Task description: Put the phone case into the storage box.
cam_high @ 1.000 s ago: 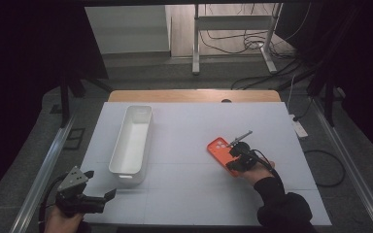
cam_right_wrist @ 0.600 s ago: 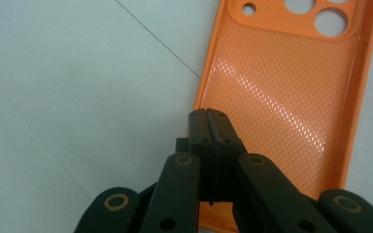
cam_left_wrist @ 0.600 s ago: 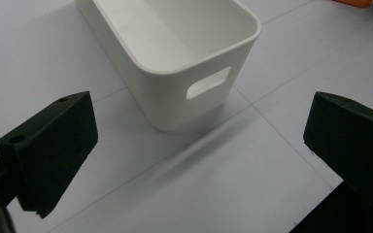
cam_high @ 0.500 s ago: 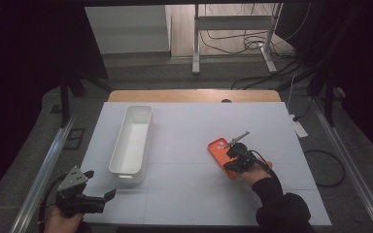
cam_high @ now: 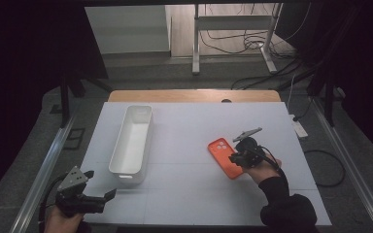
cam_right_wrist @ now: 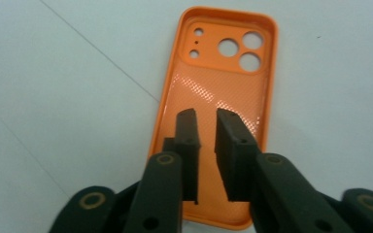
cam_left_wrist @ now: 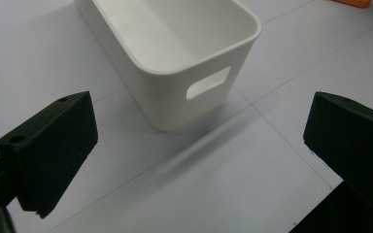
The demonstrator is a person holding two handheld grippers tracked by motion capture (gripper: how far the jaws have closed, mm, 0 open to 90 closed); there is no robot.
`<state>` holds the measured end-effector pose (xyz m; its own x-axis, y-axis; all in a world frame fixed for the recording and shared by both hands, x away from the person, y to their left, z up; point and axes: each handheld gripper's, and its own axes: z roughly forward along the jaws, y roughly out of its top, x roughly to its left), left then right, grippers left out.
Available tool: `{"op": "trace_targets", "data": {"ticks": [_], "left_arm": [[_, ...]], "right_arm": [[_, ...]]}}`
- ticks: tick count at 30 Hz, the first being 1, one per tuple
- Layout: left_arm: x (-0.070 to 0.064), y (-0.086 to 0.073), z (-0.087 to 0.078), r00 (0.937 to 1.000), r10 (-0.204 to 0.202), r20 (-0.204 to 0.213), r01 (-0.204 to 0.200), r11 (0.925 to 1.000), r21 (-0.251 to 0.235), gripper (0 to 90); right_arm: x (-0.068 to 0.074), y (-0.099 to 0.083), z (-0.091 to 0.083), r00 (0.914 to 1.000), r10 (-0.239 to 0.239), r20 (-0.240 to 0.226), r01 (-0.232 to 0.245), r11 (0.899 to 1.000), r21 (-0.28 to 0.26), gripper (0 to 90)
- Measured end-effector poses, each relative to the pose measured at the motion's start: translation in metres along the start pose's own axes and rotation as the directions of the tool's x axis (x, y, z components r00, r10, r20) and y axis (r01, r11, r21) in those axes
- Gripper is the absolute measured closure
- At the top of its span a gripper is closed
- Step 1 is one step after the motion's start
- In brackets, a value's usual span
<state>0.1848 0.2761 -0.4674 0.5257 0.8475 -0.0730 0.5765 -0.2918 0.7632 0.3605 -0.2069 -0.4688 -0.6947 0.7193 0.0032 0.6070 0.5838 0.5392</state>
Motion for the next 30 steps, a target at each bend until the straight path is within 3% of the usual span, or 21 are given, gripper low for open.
{"op": "trace_targets", "data": {"ticks": [7, 10, 13, 14, 20, 24, 30], "left_arm": [[0.0, 0.0, 0.0, 1.0, -0.002, 0.003, 0.002, 1.0, -0.001, 0.0], [0.0, 0.0, 0.0, 1.0, 0.0, 0.002, 0.0, 1.0, 0.0, 0.0], [0.0, 0.0, 0.0, 1.0, 0.002, 0.001, -0.002, 1.0, 0.0, 0.0], [0.0, 0.0, 0.0, 1.0, 0.002, 0.001, -0.002, 1.0, 0.001, 0.0], [0.0, 0.0, 0.0, 1.0, 0.004, -0.001, -0.004, 1.0, 0.001, 0.0], [0.0, 0.0, 0.0, 1.0, 0.004, 0.001, -0.004, 1.0, 0.001, 0.0], [0.0, 0.0, 0.0, 1.0, 0.007, 0.001, -0.007, 1.0, 0.0, 0.0]], "right_arm": [[-0.009, 0.0, -0.009, 0.998, 0.056, 0.03, -0.055, 0.998, -0.036, 53.3], [-0.012, -0.001, -0.01, 0.9975, 0.062, 0.034, -0.061, 0.997, -0.042, 45.8], [-0.013, -0.001, -0.011, 0.9969, 0.069, 0.038, -0.067, 0.996, -0.057, 32.5], [-0.013, -0.001, -0.011, 0.9969, 0.069, 0.038, -0.067, 0.996, -0.057, 32.5], [-0.016, -0.002, -0.006, 0.9948, 0.09, 0.046, -0.087, 0.994, -0.066, 1.4], [-0.018, -0.004, -0.003, 0.9965, 0.059, 0.059, -0.055, 0.996, -0.064, 0.0], [-0.023, -0.007, -0.003, 0.9939, 0.078, 0.078, -0.073, 0.995, -0.065, 0.0]]}}
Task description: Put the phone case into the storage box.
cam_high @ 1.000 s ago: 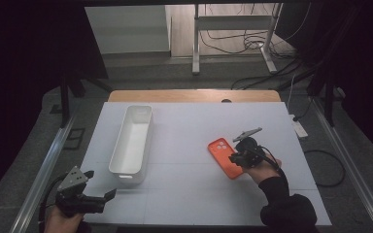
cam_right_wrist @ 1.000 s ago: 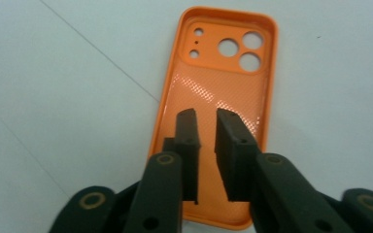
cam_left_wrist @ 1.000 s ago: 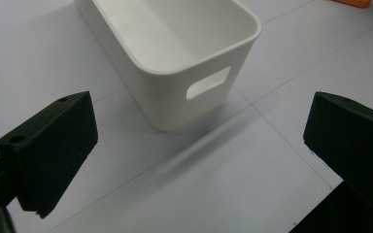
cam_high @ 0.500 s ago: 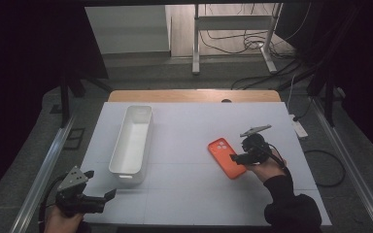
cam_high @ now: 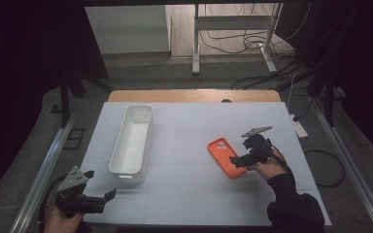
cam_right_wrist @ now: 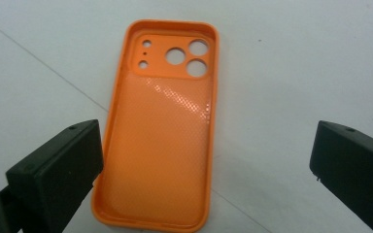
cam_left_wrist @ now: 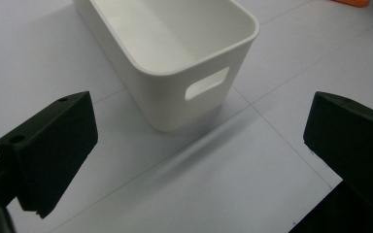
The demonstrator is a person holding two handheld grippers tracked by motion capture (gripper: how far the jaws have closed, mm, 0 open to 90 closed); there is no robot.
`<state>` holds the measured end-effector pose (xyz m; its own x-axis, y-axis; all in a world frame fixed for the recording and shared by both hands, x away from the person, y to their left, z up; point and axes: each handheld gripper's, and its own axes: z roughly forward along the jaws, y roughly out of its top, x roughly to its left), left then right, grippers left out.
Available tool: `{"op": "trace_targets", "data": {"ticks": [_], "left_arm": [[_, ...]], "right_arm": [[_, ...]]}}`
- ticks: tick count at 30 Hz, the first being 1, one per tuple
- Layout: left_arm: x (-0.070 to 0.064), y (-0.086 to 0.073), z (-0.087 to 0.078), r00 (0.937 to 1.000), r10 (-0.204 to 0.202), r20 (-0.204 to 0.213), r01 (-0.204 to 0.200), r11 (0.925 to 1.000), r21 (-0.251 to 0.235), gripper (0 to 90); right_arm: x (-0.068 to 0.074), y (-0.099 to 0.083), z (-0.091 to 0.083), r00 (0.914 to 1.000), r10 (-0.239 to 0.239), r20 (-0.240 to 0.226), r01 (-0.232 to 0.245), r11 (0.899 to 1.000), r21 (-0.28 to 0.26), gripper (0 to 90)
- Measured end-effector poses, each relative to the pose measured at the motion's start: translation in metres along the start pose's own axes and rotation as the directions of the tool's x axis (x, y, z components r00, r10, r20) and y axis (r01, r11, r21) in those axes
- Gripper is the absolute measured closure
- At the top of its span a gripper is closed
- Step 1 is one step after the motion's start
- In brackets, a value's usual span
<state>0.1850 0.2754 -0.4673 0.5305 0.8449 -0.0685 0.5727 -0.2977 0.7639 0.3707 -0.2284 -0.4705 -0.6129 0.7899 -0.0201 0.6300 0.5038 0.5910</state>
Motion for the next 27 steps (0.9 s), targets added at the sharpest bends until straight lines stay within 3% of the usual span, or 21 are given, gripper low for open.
{"op": "trace_targets", "data": {"ticks": [10, 22, 27], "left_arm": [[-0.001, 0.0, 0.0, 1.0, 0.005, 0.001, -0.005, 1.0, 0.001, 0.0], [0.0, 0.0, 0.0, 1.0, 0.004, 0.001, -0.004, 1.0, 0.001, 0.0], [-0.001, 0.0, 0.0, 1.0, 0.005, 0.001, -0.005, 1.0, 0.001, 0.0]], "right_arm": [[-0.008, -0.005, 0.008, 0.9991, 0.039, 0.013, -0.039, 0.999, 0.009, 0.0], [-0.017, -0.018, 0.034, 0.998, 0.061, 0.018, -0.062, 0.994, 0.084, 0.0], [-0.016, -0.022, 0.041, 0.9983, 0.049, 0.031, -0.052, 0.992, 0.115, 0.0]]}}
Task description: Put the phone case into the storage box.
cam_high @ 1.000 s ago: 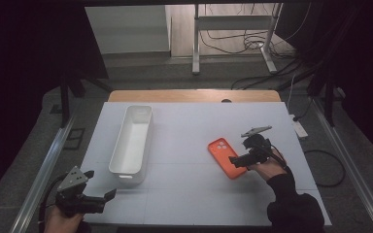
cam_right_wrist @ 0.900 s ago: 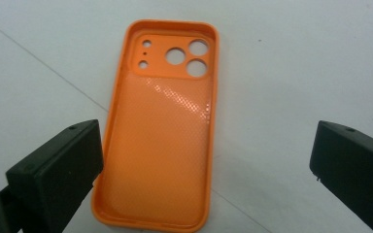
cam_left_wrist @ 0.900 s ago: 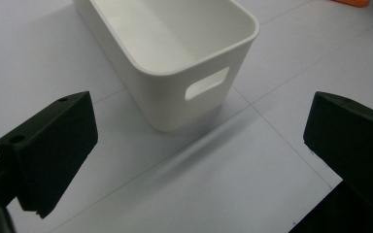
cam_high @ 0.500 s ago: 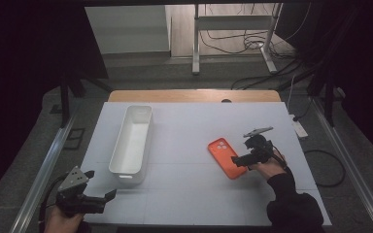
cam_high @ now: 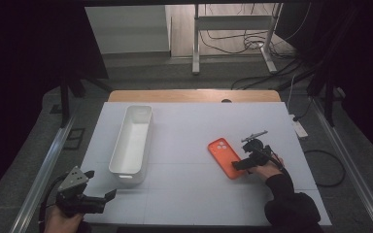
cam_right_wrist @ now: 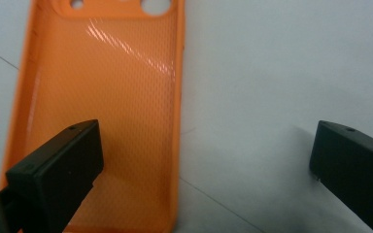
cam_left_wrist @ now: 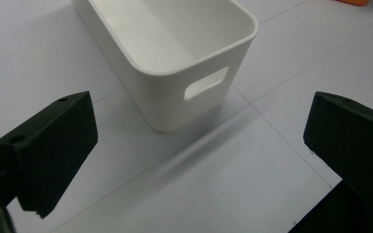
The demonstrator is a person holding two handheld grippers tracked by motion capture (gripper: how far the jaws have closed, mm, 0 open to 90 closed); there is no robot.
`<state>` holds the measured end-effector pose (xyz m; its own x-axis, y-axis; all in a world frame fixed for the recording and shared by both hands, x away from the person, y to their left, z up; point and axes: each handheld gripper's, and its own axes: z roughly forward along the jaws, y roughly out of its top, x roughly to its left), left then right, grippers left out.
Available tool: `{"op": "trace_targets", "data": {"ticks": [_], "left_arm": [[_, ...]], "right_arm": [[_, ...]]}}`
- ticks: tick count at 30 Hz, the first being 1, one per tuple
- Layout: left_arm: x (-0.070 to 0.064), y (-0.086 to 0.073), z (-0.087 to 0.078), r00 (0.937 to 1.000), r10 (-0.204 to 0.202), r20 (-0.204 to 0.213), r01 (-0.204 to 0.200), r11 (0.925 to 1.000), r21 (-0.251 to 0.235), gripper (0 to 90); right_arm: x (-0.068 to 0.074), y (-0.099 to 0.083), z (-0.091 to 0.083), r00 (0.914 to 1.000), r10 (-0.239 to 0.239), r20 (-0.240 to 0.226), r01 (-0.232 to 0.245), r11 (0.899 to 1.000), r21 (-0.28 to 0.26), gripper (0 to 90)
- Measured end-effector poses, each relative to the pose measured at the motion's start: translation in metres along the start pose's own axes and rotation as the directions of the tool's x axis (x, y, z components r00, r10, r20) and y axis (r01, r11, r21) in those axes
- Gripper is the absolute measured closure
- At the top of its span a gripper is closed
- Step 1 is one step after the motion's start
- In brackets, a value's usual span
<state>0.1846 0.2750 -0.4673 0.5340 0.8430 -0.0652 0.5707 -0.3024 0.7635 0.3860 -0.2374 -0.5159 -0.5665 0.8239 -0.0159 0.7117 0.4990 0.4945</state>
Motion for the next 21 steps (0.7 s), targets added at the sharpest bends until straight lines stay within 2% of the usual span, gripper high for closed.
{"op": "trace_targets", "data": {"ticks": [6, 15, 17, 21], "left_arm": [[0.0002, 0.0003, 0.0004, 1.0, -0.001, 0.0, 0.001, 1.0, 0.002, 0.0], [-0.0001, 0.0003, 0.0005, 1.0, 0.002, -0.001, -0.002, 1.0, 0.004, 0.0], [-0.0002, 0.0004, 0.0005, 1.0, 0.003, -0.002, -0.003, 1.0, 0.004, 0.0], [-0.0007, 0.0005, 0.0008, 1.0, 0.007, -0.003, -0.007, 1.0, 0.005, 0.0]], "right_arm": [[0.0004, -0.0008, 0.0004, 1.0, 0.003, 0.002, -0.003, 1.0, -0.01, 0.0], [0.0024, 0.0017, 0.0002, 0.9999, 0.01, 0.002, -0.01, 1.0, 0.014, 0.0], [0.0028, 0.0026, -0.0015, 1.0, 0.005, -0.004, -0.004, 1.0, 0.018, 5.1], [0.0026, 0.005, -0.0091, 0.9996, -0.011, -0.028, 0.011, 1.0, 0.018, 32.0]]}}
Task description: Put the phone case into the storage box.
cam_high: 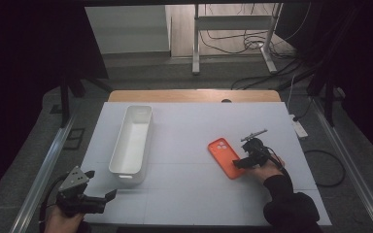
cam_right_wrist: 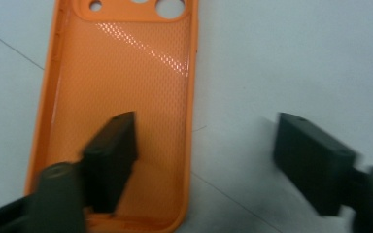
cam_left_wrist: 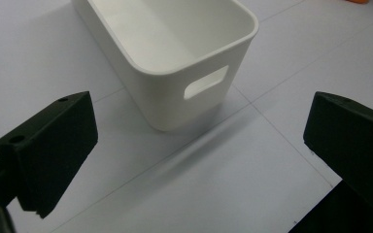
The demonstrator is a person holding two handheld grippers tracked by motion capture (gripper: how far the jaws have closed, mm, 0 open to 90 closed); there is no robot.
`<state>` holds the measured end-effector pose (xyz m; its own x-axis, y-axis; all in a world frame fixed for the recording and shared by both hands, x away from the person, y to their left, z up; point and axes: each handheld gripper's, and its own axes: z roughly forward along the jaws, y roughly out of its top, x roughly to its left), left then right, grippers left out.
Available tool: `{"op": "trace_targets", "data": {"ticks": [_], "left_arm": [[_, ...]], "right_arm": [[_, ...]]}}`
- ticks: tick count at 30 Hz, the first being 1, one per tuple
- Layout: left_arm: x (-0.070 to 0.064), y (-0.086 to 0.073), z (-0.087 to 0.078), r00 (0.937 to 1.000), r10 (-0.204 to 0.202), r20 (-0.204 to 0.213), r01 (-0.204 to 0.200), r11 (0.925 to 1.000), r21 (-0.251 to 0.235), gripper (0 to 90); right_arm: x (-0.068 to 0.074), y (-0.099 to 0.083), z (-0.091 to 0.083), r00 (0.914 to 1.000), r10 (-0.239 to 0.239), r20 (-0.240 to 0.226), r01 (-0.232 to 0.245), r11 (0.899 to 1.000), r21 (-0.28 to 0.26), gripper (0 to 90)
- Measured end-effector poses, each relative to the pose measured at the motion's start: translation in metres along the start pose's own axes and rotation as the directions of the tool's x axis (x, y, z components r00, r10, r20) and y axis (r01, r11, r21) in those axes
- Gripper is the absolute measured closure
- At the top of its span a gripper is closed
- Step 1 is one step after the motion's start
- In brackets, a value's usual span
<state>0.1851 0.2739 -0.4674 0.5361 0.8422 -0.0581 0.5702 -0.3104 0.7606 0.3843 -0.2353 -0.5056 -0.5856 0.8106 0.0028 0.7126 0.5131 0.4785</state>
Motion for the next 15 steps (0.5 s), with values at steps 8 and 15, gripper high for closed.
{"op": "trace_targets", "data": {"ticks": [8, 15], "left_arm": [[-0.0005, 0.0002, 0.0003, 1.0, 0.002, 0.0, -0.002, 1.0, 0.003, 0.0], [-0.0006, 0.0002, 0.0003, 1.0, 0.005, -0.001, -0.005, 1.0, 0.005, 0.0]], "right_arm": [[-0.0003, 0.0028, -0.004, 0.9979, -0.008, -0.064, 0.009, 1.0, 0.011, 71.6], [-0.0021, 0.0069, -0.0042, 0.9975, 0.014, -0.069, -0.011, 0.999, 0.039, 87.0]]}}
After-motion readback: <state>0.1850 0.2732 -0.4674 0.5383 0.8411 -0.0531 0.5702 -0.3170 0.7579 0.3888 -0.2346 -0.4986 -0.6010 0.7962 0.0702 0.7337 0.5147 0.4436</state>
